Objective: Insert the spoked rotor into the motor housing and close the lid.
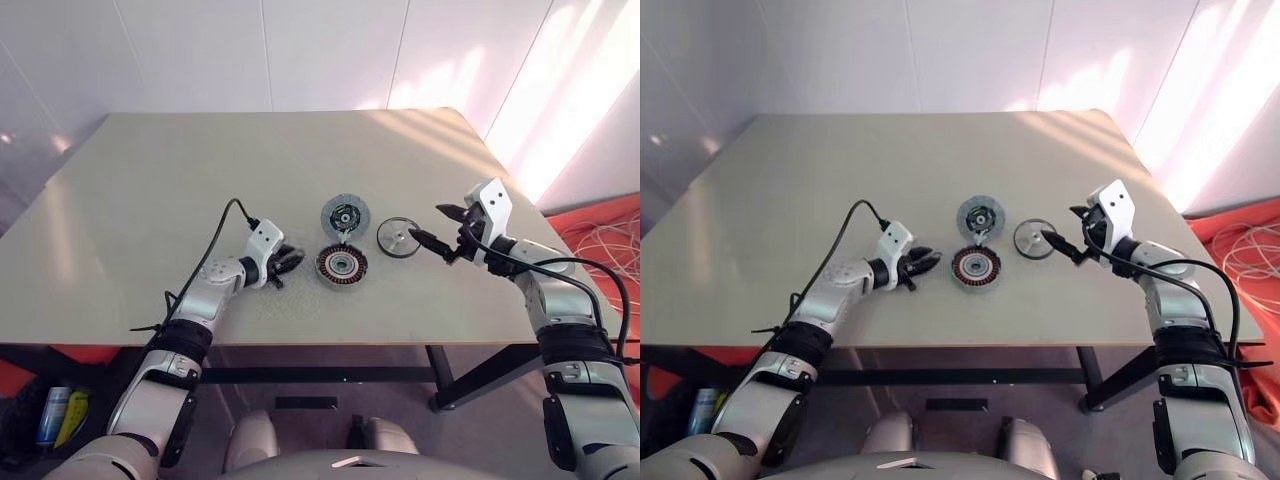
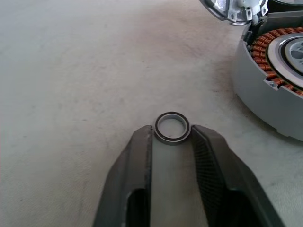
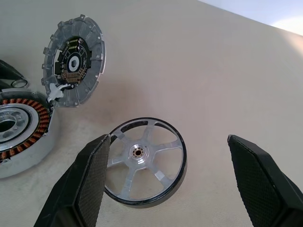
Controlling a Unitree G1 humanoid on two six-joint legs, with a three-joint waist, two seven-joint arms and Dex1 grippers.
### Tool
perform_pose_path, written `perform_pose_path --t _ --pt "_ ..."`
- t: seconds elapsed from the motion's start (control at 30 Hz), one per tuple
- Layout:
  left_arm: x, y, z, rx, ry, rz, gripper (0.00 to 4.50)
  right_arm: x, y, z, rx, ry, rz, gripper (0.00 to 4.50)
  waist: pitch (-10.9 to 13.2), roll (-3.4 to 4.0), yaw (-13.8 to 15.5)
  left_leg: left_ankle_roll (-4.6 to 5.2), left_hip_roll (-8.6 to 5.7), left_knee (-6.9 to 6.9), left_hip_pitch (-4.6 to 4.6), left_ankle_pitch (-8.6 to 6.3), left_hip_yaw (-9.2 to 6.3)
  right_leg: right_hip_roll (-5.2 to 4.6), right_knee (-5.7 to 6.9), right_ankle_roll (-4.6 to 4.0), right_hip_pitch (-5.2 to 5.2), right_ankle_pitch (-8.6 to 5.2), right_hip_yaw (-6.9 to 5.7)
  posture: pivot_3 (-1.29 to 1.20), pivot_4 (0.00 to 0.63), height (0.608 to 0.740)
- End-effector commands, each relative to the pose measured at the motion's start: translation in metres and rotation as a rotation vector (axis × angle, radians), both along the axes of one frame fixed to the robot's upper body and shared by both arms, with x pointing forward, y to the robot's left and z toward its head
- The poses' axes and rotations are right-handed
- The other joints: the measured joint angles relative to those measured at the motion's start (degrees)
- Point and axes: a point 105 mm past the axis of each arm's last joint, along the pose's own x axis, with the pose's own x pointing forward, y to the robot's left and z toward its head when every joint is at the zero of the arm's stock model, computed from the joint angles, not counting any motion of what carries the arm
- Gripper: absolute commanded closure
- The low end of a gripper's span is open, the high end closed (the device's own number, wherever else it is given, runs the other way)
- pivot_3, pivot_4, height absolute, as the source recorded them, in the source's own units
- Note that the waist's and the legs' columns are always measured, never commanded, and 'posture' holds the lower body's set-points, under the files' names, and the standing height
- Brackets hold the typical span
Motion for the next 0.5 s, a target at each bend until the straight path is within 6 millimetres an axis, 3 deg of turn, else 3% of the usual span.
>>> perform_pose_path --t 0.03,0.27,0.37,0.5 --pt "-0.008 0.006 -0.016 0.034 0.061 0.008 3.72 0.004 -0.001 0.021 -0.005 -0.074 0.005 0.00 0.0 0.00 0.0 0.04 -0.01 0.00 -0.01 -0.02 0.01 -0.01 -0.01 0.00 0.00 0.00 0.00 0.00 0.000 0.740" --pt "-0.005 0.011 -0.013 0.037 0.034 0.035 3.72 0.002 -0.001 0.020 -0.004 -0.070 0.005 0.00 0.0 0.01 -0.1 0.07 0.00 -0.01 0.00 -0.05 0.04 -0.01 -0.04 0.01 -0.01 -0.01 0.00 0.00 0.000 0.740" --pt "0.004 0.017 0.006 -0.071 -0.005 0.100 3.72 0.002 -0.001 0.019 -0.003 -0.068 0.005 0.00 0.0 0.01 -0.2 0.06 0.00 -0.01 0.00 -0.04 0.05 0.00 -0.03 0.02 -0.02 -0.02 0.00 0.00 0.000 0.740" --pt "0.015 0.043 0.033 -0.203 -0.066 0.218 3.72 0.002 -0.002 0.017 -0.004 -0.065 0.003 0.00 0.0 0.00 -0.2 0.04 0.02 -0.01 -0.09 -0.03 0.05 0.02 0.00 0.01 -0.18 -0.01 0.00 0.00 0.000 0.740"
